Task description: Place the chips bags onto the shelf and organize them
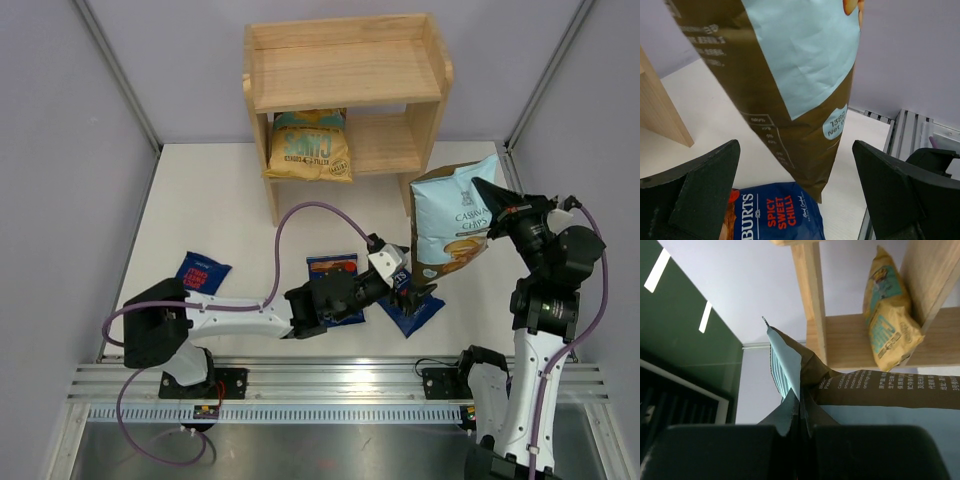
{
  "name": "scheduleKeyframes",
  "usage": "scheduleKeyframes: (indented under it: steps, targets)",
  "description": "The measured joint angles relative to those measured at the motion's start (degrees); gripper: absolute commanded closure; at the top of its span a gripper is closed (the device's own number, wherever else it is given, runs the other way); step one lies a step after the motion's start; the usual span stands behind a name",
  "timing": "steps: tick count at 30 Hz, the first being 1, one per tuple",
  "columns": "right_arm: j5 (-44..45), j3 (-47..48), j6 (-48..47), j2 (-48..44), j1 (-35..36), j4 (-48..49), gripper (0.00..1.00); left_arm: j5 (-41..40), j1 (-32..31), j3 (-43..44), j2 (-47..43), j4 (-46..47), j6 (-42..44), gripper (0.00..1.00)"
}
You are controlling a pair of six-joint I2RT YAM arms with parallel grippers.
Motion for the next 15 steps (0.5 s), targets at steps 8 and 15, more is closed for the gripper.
scheduleKeyframes:
  steps: [8,15]
  targets:
    - [-2.19,-2.89,8.74,-1.62,4.35,8.07,1.0,-5.01,-0.72,5.53,3.1,0.15,1.09,0.16]
    - [-2.71,-4.68,11.39,-2.36,5.95,12.39,0.73,-6.14,-1.64,5.66,2.45,0.46,1.55,0.53]
